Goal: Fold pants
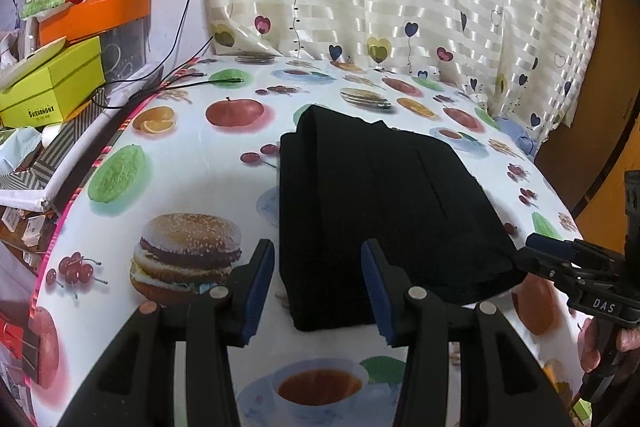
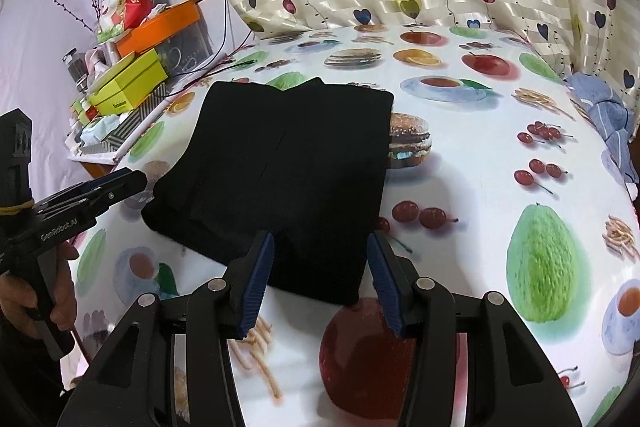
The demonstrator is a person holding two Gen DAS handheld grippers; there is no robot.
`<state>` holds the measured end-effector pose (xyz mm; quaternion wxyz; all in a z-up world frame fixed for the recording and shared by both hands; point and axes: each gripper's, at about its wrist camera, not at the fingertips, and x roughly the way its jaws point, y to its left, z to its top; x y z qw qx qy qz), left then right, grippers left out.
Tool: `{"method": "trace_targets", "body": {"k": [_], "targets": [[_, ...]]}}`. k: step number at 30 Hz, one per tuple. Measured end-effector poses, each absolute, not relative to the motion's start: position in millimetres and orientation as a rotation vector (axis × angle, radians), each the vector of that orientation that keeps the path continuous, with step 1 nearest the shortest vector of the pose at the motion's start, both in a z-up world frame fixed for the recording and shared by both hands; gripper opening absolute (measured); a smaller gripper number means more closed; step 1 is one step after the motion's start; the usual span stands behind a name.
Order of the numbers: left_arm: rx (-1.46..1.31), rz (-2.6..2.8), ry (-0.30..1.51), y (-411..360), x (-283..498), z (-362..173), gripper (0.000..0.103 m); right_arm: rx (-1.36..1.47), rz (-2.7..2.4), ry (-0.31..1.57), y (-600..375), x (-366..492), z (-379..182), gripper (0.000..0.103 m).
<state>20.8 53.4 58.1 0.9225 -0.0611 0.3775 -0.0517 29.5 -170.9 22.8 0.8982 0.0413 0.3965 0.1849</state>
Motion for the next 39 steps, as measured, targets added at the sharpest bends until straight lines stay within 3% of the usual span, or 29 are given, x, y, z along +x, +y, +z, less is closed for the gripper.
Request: {"method": "trace_targets", "body": {"k": [22,30,39], "targets": [[-0.171,-0.106,0.822,60,70,46,0.048,0.096,0.36,0.837,-166,59,19,0.05],[-0.184,-0.125,0.819,60,49,26,0.052,0.1,0.356,0.866,-172,54,5,0.05],[-0.193,-0.116,0.826,66,49,33,0.055,0.143,0.368,0.875,-184,58,4,0.056]]}}
